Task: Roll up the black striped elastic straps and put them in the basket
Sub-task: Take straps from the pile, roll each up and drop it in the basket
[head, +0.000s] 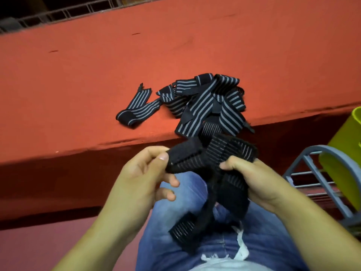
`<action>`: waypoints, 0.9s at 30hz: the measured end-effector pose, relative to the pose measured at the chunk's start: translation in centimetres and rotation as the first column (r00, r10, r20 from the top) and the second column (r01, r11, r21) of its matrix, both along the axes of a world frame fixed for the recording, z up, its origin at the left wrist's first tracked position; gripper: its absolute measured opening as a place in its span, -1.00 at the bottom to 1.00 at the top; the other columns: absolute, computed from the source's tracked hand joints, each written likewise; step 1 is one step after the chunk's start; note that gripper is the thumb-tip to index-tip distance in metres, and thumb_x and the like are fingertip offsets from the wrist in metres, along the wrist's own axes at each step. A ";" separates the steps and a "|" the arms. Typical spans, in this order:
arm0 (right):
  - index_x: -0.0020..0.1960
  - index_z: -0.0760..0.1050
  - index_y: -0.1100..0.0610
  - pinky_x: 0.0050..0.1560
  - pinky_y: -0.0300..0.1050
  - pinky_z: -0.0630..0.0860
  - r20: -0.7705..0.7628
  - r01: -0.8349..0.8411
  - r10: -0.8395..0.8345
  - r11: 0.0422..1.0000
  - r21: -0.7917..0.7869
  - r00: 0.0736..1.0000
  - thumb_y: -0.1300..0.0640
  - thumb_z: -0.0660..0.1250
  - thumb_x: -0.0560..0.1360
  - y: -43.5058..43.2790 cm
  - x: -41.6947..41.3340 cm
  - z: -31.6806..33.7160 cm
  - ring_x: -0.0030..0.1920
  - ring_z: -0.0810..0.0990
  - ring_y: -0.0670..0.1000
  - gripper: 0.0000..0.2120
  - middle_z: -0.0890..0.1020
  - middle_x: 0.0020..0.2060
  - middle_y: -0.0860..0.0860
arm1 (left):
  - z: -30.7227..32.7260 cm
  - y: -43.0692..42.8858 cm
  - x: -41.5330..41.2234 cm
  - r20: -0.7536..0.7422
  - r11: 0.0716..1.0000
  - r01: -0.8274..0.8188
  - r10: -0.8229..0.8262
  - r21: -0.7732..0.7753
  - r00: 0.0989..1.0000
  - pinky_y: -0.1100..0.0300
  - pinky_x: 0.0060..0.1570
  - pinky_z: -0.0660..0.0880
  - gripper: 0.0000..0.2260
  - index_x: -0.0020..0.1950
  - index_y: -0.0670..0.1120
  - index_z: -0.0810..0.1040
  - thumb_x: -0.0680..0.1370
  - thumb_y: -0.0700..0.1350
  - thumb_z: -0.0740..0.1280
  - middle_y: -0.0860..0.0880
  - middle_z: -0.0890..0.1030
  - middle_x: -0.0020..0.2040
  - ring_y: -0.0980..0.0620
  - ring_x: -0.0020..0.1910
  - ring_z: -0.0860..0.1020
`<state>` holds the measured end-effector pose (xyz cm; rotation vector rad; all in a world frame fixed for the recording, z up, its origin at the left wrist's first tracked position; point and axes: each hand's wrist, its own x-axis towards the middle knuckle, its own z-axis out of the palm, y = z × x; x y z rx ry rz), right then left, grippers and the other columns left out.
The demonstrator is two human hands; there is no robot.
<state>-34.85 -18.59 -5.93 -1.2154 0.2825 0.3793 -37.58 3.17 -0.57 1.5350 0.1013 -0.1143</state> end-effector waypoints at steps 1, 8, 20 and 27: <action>-0.06 0.69 0.18 0.09 0.06 0.60 0.015 0.072 -0.073 0.997 0.022 0.997 0.27 0.47 0.44 -0.1 -0.6 0.1 -0.06 0.71 0.14 -0.91 0.74 -0.06 0.18 | 0.2 0.0 -0.7 0.026 1.000 0.001 -0.001 0.011 1.000 0.26 -0.46 0.51 -0.84 0.09 -0.07 0.63 0.68 -0.17 0.25 -0.02 0.61 -0.23 0.08 -0.34 0.57; 0.10 0.69 0.19 0.06 0.06 0.63 0.159 0.199 -0.216 0.973 0.119 0.963 0.17 0.45 0.30 0.6 -4.5 3.4 -0.02 0.76 0.11 -0.63 0.77 0.02 0.17 | 1.1 0.6 -4.3 0.089 1.000 0.031 -0.031 -0.001 0.996 0.29 -0.11 0.62 -0.80 0.02 0.09 0.75 0.52 -0.14 0.39 -0.04 0.74 -0.10 0.05 -0.12 0.71; 0.09 0.70 0.19 -0.21 -0.09 0.69 0.204 0.182 -0.219 0.966 0.185 0.954 0.14 0.53 0.26 1.9 -6.6 3.9 -0.16 0.77 0.05 -0.60 0.77 -0.08 0.13 | 0.6 2.3 -5.1 0.174 0.976 -0.123 0.092 0.179 0.981 0.23 -0.36 0.57 -0.88 -0.06 0.03 0.76 0.55 -0.08 0.41 -0.05 0.74 -0.15 0.04 -0.27 0.66; 0.17 0.66 0.31 0.21 0.26 0.65 0.244 0.091 -0.135 0.978 0.186 0.960 0.22 0.62 0.37 3.9 -7.5 4.7 0.14 0.72 0.32 -0.59 0.73 0.09 0.31 | 1.6 0.5 -5.2 0.193 0.987 -0.079 0.051 0.142 0.980 0.23 -0.45 0.53 -0.81 -0.01 -0.01 0.75 0.62 -0.22 0.36 -0.07 0.75 -0.16 0.00 -0.33 0.68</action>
